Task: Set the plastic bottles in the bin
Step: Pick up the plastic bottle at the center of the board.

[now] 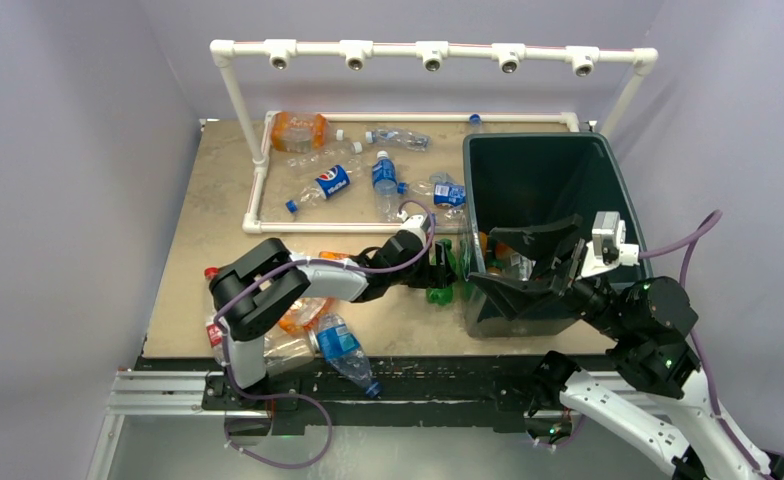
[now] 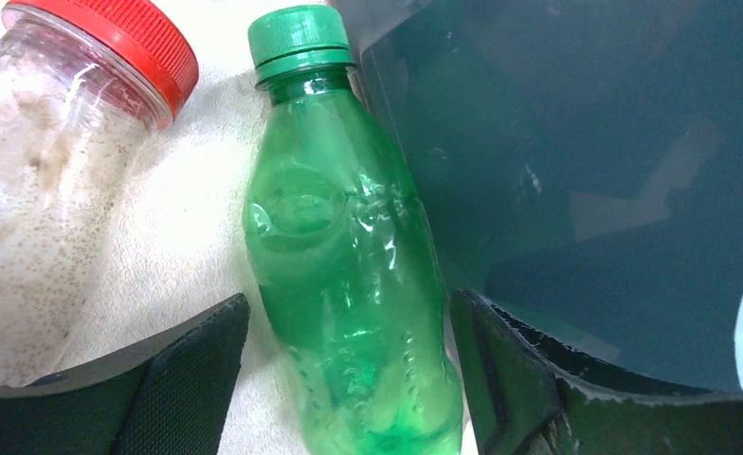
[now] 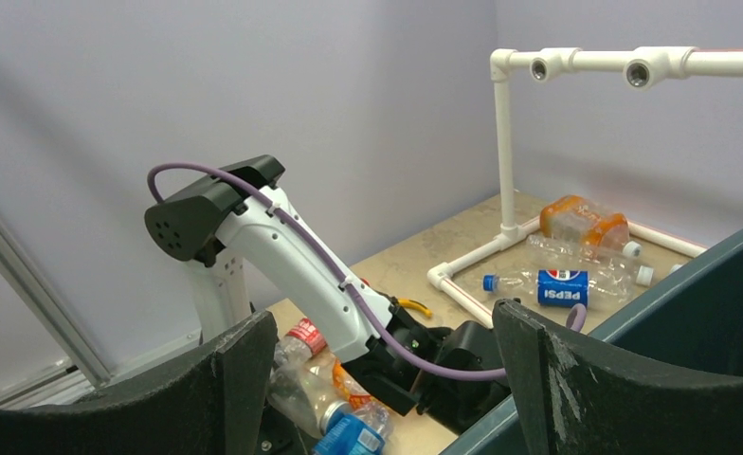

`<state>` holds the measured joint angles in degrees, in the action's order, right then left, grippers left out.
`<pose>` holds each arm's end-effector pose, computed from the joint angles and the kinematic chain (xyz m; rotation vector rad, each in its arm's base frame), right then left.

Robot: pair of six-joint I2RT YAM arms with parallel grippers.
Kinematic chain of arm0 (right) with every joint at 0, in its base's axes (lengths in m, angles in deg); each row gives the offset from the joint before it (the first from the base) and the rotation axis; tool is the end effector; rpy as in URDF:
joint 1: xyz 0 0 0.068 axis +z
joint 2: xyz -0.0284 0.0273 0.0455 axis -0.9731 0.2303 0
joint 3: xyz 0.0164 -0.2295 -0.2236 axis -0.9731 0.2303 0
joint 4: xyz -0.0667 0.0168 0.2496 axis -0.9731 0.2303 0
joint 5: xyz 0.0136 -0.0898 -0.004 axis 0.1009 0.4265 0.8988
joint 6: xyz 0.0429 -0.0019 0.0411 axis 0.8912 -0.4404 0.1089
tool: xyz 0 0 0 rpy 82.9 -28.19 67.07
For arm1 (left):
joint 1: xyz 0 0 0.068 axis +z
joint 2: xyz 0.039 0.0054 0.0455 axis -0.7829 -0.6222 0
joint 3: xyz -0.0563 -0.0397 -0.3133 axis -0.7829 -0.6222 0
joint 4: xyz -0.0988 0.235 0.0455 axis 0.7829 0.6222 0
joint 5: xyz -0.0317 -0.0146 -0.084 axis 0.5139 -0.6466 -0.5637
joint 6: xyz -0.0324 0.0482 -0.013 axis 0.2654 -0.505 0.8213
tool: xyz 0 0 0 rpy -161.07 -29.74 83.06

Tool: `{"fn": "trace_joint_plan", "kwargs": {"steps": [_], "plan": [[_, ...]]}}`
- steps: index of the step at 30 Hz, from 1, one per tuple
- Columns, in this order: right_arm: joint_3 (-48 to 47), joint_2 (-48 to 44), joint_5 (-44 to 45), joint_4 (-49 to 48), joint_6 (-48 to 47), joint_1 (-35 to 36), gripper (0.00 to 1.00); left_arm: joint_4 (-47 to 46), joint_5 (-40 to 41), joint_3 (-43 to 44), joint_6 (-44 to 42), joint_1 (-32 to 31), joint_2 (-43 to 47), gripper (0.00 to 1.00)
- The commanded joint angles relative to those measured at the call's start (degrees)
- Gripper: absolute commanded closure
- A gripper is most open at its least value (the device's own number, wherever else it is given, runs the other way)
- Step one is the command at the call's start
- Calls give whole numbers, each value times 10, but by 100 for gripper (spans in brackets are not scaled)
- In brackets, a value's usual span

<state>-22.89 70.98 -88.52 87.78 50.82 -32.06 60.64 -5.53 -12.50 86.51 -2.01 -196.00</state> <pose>0.0175 0.0309 0.4505 -0.5404 1.2169 1.0248 0.2395 -0.3233 0.1916 0.1053 2.3320 -0.9654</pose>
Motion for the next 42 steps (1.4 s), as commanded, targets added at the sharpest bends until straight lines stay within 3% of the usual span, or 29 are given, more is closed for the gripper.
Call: {"fn": "trace_joint_plan", "kwargs": {"steps": [1,6,15,22,31,38,42], "plan": [[-9,-5,14,1,-2,1,11,-17,-1,10,4,-2,-13,25],[-7,-4,17,3,-2,1,11,-43,-3,-7,1,-2,-3,37],[-12,-1,16,2,-1,1,11,-55,-18,-46,-22,-3,98,68],[-24,5,8,-18,9,1,11,46,31,-64,-76,-7,291,78],[-43,40,28,-101,49,1,11,209,95,-16,-310,-7,581,83],[-69,119,-12,-185,95,1,1,221,-63,-36,-499,-7,673,91],[-109,183,-43,-183,108,1,1,174,-134,-71,-515,-7,706,100]]}}
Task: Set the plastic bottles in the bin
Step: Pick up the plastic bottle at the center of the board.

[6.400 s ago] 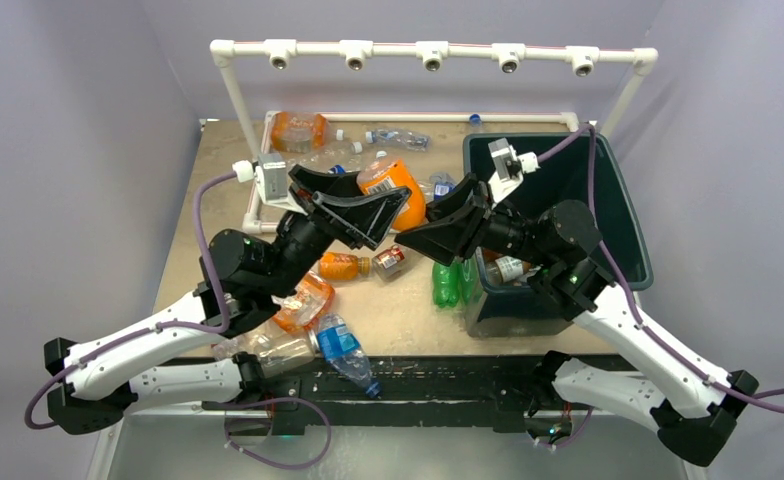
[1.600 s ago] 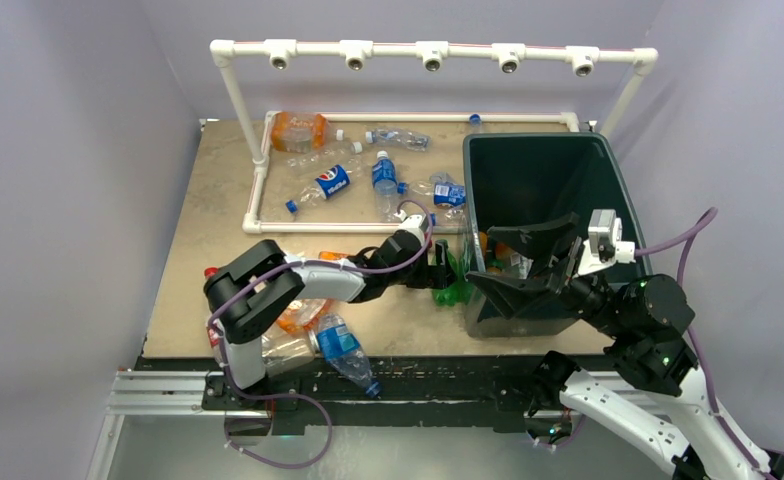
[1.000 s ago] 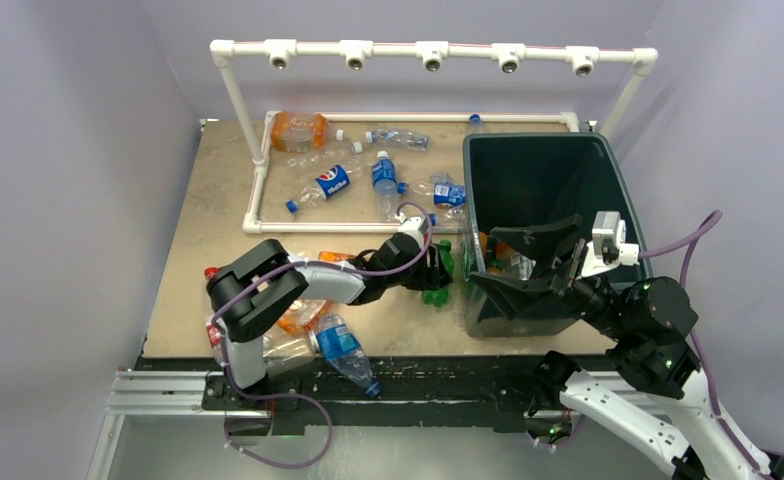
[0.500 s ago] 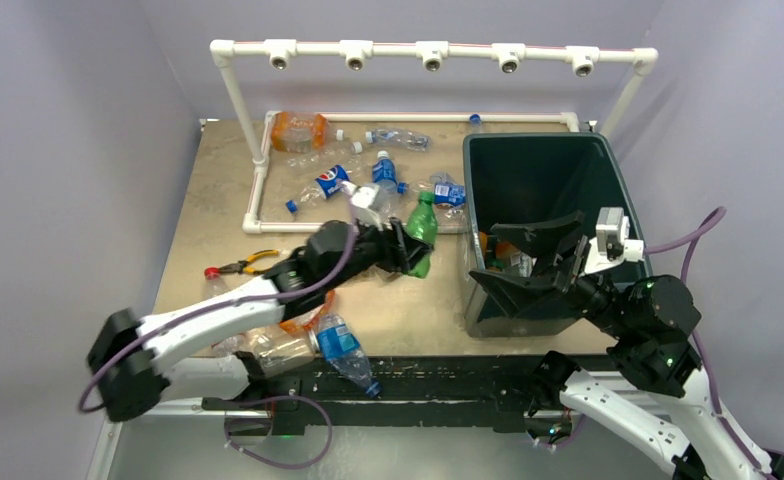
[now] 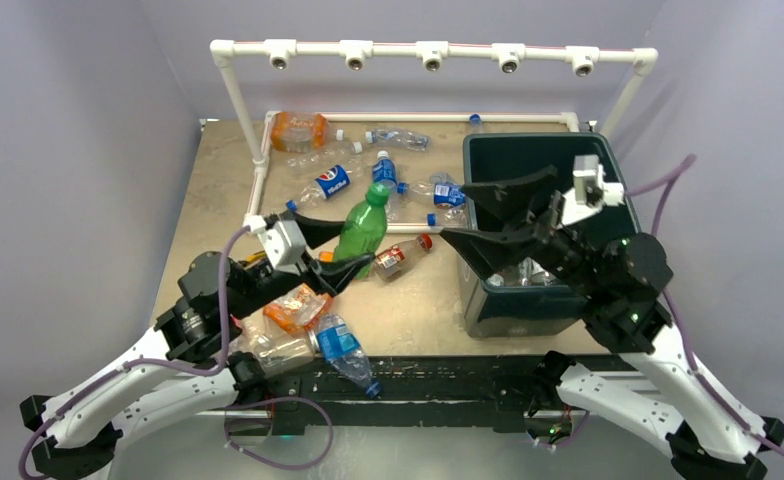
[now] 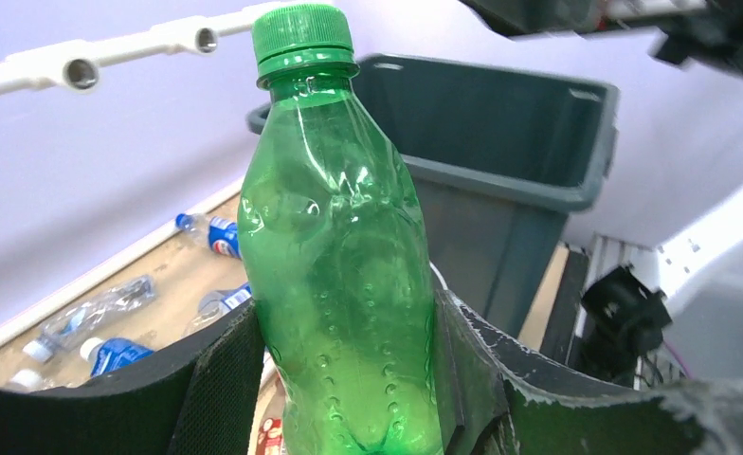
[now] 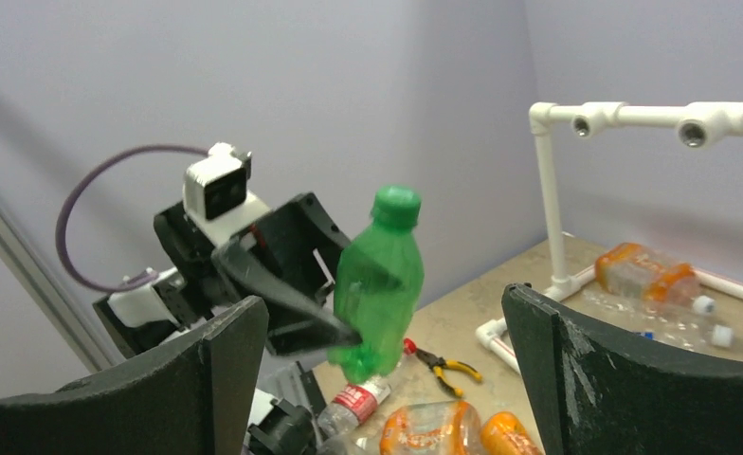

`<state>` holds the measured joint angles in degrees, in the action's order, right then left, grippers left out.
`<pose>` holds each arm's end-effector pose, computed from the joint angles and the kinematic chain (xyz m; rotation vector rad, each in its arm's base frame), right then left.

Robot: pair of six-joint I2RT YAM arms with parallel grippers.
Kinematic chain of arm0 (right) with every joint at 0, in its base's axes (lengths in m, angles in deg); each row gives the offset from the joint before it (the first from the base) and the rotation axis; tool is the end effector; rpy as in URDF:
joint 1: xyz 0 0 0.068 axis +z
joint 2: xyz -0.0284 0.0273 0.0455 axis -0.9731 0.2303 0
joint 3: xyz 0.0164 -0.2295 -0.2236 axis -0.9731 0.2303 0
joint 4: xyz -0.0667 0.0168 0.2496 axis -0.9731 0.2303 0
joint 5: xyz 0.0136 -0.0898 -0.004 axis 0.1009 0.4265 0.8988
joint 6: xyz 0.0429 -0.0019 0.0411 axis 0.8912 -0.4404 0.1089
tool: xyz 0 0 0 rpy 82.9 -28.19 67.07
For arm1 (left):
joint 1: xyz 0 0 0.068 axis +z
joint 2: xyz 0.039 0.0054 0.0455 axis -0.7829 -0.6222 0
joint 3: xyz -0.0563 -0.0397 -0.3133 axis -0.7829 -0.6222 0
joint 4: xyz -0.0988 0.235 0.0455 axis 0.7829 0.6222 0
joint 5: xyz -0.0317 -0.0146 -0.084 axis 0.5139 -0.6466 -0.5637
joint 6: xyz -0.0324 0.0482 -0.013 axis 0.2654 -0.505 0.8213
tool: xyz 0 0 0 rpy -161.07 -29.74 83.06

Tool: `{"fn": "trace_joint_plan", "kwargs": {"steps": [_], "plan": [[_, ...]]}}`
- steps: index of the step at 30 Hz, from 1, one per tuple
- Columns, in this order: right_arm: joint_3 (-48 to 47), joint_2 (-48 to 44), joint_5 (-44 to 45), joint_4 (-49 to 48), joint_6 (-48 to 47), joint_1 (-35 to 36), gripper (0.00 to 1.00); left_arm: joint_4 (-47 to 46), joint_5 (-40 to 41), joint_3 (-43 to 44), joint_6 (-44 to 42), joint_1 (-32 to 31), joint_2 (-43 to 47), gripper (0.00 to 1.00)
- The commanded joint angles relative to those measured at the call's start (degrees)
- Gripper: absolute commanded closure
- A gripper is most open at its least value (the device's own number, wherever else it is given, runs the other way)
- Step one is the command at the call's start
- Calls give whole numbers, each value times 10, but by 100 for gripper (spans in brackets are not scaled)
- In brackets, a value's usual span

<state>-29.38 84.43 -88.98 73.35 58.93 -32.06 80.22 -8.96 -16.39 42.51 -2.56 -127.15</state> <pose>0.0543 0.0677 0.5028 -0.4466 1.1303 1.1669 0.0641 -0.0921 0.4394 0.6392 1.2670 -0.8808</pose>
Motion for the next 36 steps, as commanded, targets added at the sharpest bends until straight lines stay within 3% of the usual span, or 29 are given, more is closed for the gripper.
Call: {"fn": "trace_joint_plan", "kwargs": {"steps": [1,9,17,31,36], "plan": [[-50,62,-52,-43,31,1,1,-34,-112,-39,-73,-1,24,100],[-54,122,-102,-95,87,2,1,-92,-156,-62,-45,-1,40,100],[-65,148,-110,-78,102,6,2,-122,-166,-66,-23,-1,27,100],[-70,185,-107,-85,109,42,15,-133,-161,-55,-4,-1,0,100],[-69,192,-97,-79,105,52,30,-135,-160,-57,1,-1,1,100]]}}
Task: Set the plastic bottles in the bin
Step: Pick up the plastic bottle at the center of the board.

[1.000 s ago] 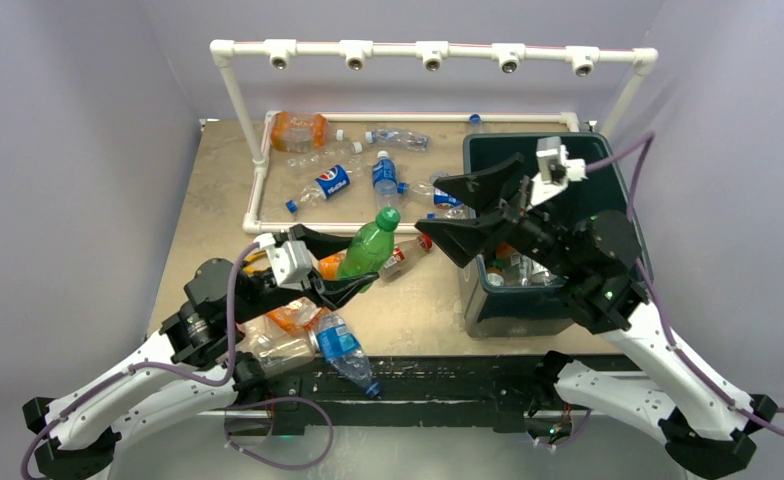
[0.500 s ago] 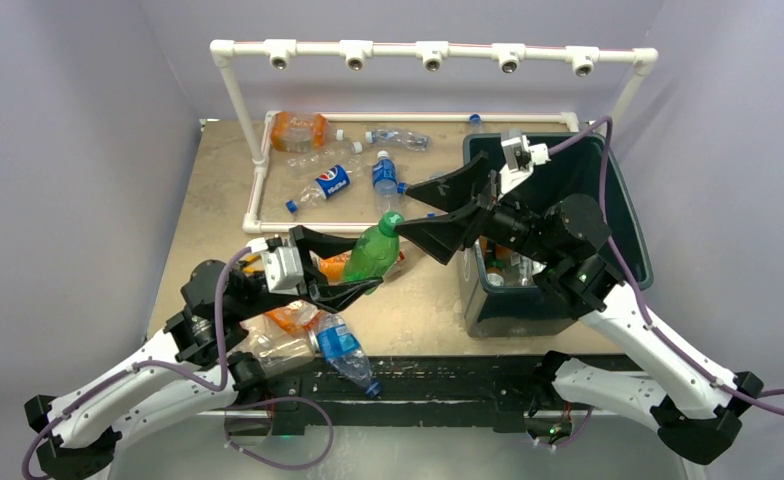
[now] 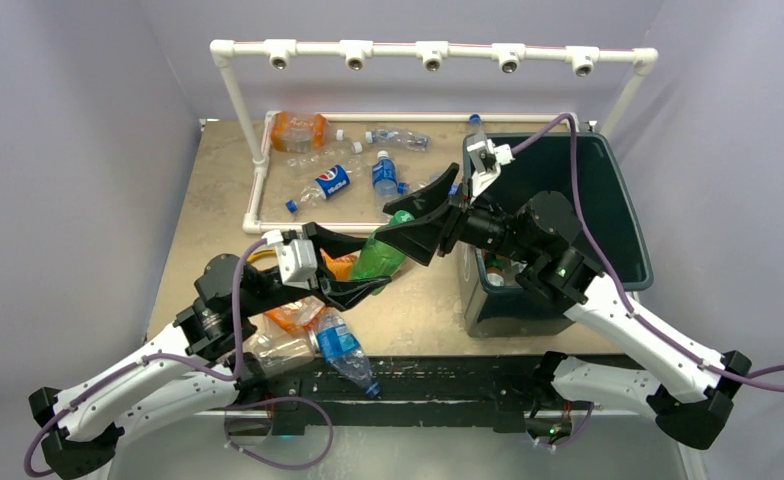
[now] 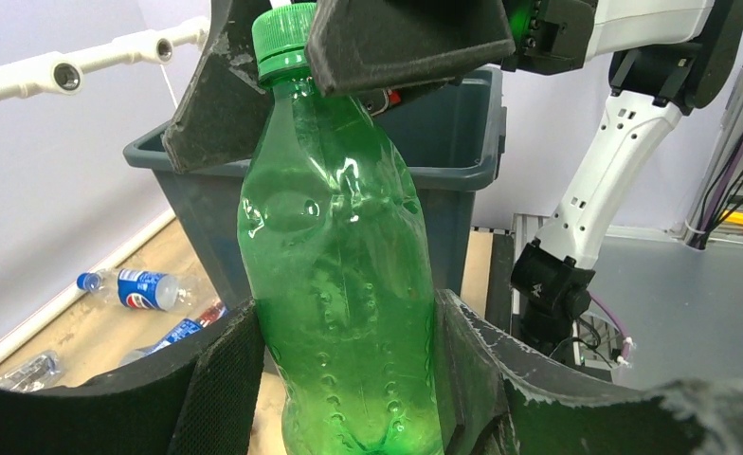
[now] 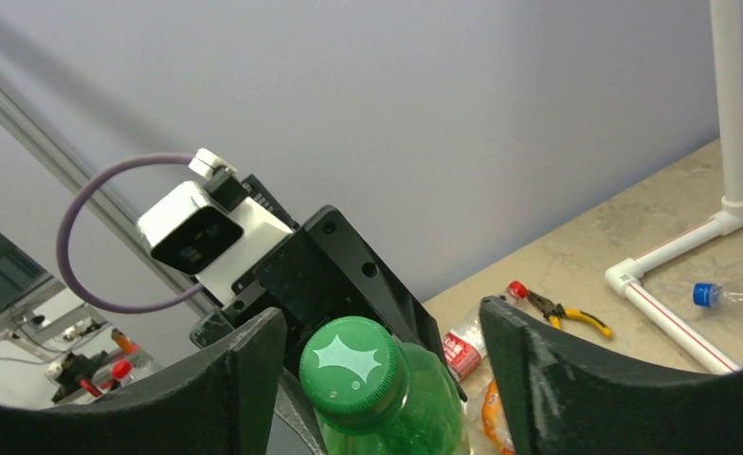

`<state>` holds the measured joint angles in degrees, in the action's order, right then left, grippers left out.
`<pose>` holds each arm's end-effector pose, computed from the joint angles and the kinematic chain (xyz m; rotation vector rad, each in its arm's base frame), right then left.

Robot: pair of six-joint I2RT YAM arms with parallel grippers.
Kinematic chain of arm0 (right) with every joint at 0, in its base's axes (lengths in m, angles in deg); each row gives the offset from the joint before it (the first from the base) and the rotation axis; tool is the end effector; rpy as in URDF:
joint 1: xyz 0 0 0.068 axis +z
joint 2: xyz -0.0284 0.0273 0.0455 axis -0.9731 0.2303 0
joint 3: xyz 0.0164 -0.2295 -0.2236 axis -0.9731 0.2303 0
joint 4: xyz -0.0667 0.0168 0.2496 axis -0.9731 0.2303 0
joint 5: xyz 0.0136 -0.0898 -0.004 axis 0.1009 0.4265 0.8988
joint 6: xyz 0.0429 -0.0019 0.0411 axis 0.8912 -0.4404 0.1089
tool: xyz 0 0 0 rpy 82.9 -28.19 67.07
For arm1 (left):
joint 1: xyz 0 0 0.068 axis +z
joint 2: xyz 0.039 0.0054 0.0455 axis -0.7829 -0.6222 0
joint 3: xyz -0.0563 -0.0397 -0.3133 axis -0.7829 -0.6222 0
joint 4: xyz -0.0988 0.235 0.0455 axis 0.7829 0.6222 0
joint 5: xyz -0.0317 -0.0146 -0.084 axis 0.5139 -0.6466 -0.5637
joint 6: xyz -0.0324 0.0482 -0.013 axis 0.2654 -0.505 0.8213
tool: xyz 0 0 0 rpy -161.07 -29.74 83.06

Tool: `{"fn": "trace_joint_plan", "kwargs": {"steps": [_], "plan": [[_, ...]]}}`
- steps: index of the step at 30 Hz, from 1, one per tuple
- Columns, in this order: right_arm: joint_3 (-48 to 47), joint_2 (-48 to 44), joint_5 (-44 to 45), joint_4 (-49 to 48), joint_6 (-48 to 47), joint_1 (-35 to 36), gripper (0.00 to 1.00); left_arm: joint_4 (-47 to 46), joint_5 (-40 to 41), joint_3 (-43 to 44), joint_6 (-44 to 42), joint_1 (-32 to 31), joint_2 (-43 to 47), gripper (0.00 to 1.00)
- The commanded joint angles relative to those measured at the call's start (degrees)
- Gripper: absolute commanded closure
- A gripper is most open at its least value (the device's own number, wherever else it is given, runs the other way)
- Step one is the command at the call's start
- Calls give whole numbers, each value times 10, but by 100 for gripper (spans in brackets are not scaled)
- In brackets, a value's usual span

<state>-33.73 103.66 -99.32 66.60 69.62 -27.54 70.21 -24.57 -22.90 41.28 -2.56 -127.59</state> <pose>0.1163 0.1612 0.4986 -0.5865 1.3234 1.4697 0.0603 -0.1066 0.4189 0.8539 1.1095 -1.0460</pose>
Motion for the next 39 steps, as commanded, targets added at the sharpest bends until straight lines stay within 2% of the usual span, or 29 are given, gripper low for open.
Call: {"fn": "trace_joint_plan", "kwargs": {"steps": [1,5,7,9,10,11,15,16,17,18,19,23,26,30,39], "plan": [[-25,0,9,-9,-3,8,34,-35,-2,7,12,-2,6,100],[-22,0,11,-2,-5,9,49,-37,5,4,14,-1,9,100],[-19,0,11,-2,-6,9,61,-38,7,4,18,-2,10,100],[-20,-1,11,1,-7,10,77,-38,12,4,21,-2,12,100],[-21,-2,12,5,-9,10,91,-37,19,4,24,-2,12,100],[-22,-4,18,10,-11,10,100,-33,30,4,27,-2,12,98],[-25,-21,38,27,-23,10,100,-1,69,20,38,-2,4,53],[-27,-25,43,33,-27,10,100,6,78,26,42,-1,2,46],[-32,-28,49,37,-32,10,100,14,89,30,47,-1,0,34],[-39,-31,54,47,-38,10,100,22,100,33,49,-1,-2,15],[-48,-34,58,61,-46,10,100,28,116,36,50,-1,-1,10],[-96,-47,103,119,-93,10,100,46,213,35,72,-1,11,5],[-145,-60,170,173,-137,9,100,53,296,31,74,-1,26,3],[-187,-88,247,195,-191,10,100,63,399,25,75,-1,35,1],[-163,-187,424,156,-269,10,100,71,463,-23,55,-2,56,1]]}}
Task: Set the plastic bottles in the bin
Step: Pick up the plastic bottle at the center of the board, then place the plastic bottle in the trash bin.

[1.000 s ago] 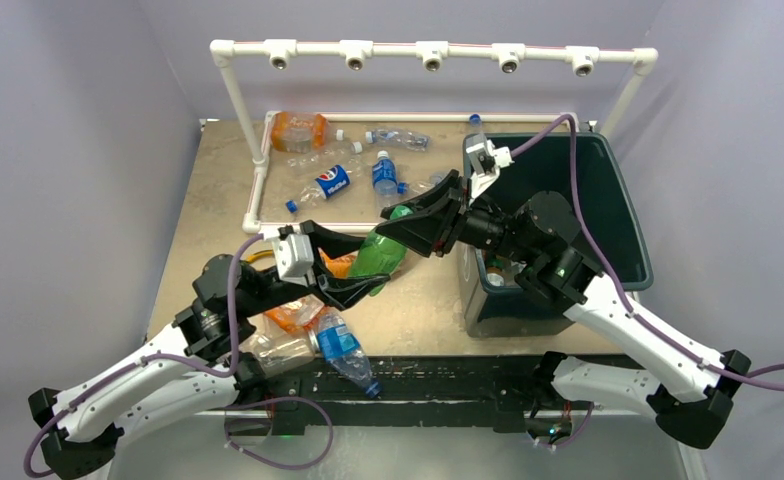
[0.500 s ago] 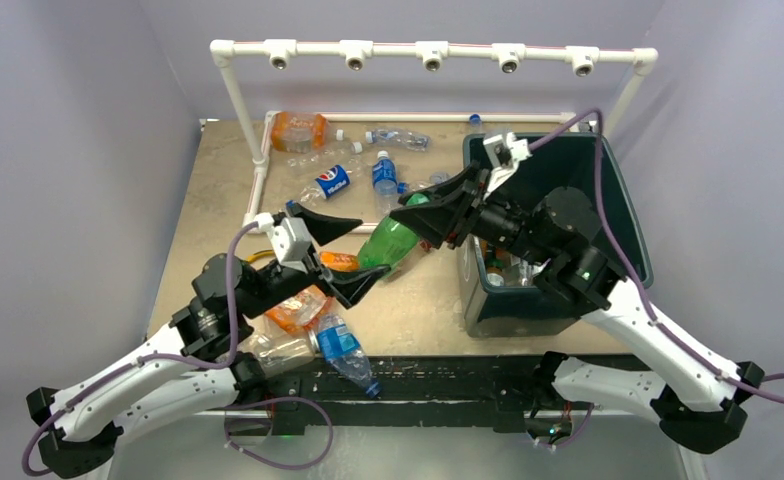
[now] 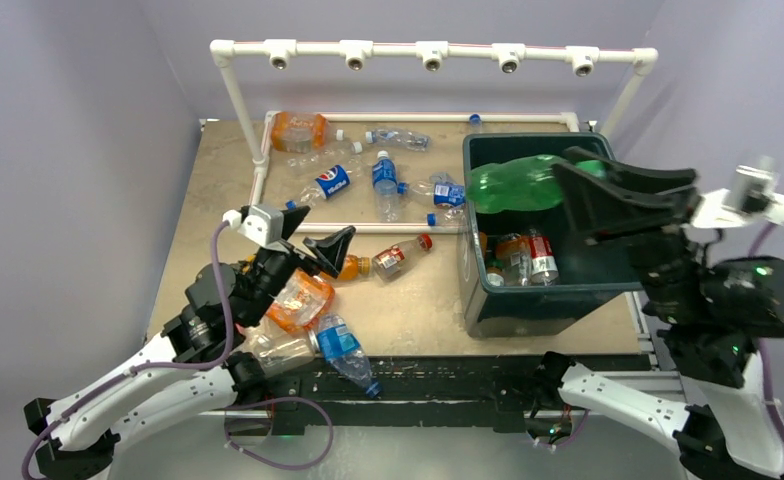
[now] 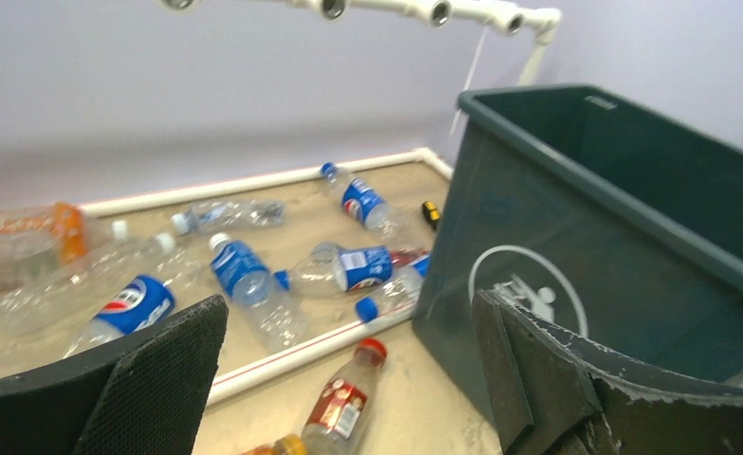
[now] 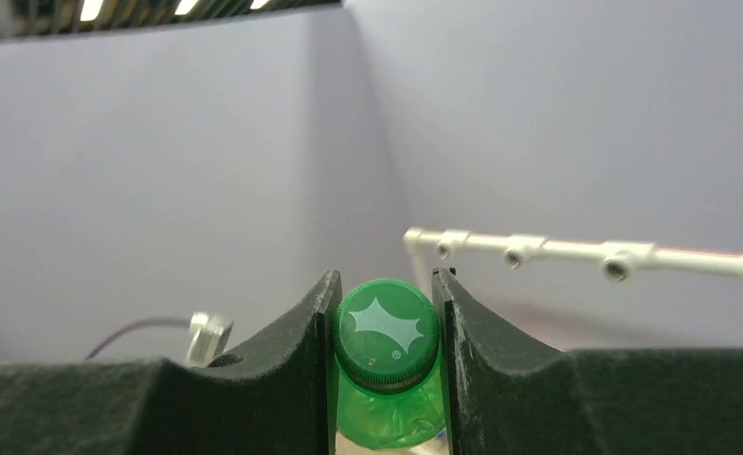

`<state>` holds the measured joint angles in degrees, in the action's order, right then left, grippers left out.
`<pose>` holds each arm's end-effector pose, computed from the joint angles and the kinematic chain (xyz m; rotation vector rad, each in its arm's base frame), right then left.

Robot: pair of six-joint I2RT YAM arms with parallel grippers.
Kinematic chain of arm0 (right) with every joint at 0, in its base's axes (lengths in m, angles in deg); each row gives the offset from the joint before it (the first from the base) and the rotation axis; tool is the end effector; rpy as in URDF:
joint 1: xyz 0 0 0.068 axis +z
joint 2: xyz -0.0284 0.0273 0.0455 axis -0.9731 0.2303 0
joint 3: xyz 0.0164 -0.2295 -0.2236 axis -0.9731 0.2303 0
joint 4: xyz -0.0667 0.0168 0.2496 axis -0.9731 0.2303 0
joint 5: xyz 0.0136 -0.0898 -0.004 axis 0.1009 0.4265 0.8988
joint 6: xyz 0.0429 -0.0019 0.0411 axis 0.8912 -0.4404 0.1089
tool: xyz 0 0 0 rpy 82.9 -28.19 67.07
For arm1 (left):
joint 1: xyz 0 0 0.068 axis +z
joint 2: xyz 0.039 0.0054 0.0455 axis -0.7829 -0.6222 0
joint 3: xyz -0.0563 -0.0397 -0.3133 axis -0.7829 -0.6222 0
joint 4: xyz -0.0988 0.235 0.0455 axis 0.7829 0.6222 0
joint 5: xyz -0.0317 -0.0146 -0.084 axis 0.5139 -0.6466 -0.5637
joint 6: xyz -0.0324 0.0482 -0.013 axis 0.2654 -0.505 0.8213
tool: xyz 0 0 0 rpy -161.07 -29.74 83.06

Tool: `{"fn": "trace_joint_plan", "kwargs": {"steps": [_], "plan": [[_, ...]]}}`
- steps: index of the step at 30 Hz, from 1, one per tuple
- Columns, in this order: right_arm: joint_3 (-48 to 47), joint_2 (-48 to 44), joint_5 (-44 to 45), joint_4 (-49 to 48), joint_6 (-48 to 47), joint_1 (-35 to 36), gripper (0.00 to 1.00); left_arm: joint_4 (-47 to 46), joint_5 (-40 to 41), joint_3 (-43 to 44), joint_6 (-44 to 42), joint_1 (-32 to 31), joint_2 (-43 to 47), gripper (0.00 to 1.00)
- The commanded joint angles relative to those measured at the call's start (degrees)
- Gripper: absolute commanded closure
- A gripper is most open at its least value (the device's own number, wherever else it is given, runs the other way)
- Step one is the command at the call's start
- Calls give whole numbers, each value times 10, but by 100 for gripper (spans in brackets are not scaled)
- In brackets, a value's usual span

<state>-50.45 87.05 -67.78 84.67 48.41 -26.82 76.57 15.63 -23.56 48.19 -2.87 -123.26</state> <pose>0.0262 0.0218 0.5844 -0.2130 1.0240 0.9172 0.0729 -0.0739 0.4093 0.2178 1.3878 -0.6782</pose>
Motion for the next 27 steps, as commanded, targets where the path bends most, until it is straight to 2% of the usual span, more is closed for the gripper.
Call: {"fn": "trace_joint_plan", "kwargs": {"steps": [1,3,8,13,21,27], "plan": [[10,-28,136,-28,-71,2,100,11,75,-20,-17,2,17,1],[21,-38,204,-23,-86,2,100,24,109,-19,-23,2,25,2],[67,-53,310,2,-93,2,100,58,248,-18,-25,2,36,1],[134,-71,365,16,-64,2,100,97,363,-8,-11,2,15,1],[208,-97,410,51,-11,2,100,144,408,18,11,3,-40,1],[210,-68,404,104,23,2,100,154,403,21,16,2,-48,1]]}}
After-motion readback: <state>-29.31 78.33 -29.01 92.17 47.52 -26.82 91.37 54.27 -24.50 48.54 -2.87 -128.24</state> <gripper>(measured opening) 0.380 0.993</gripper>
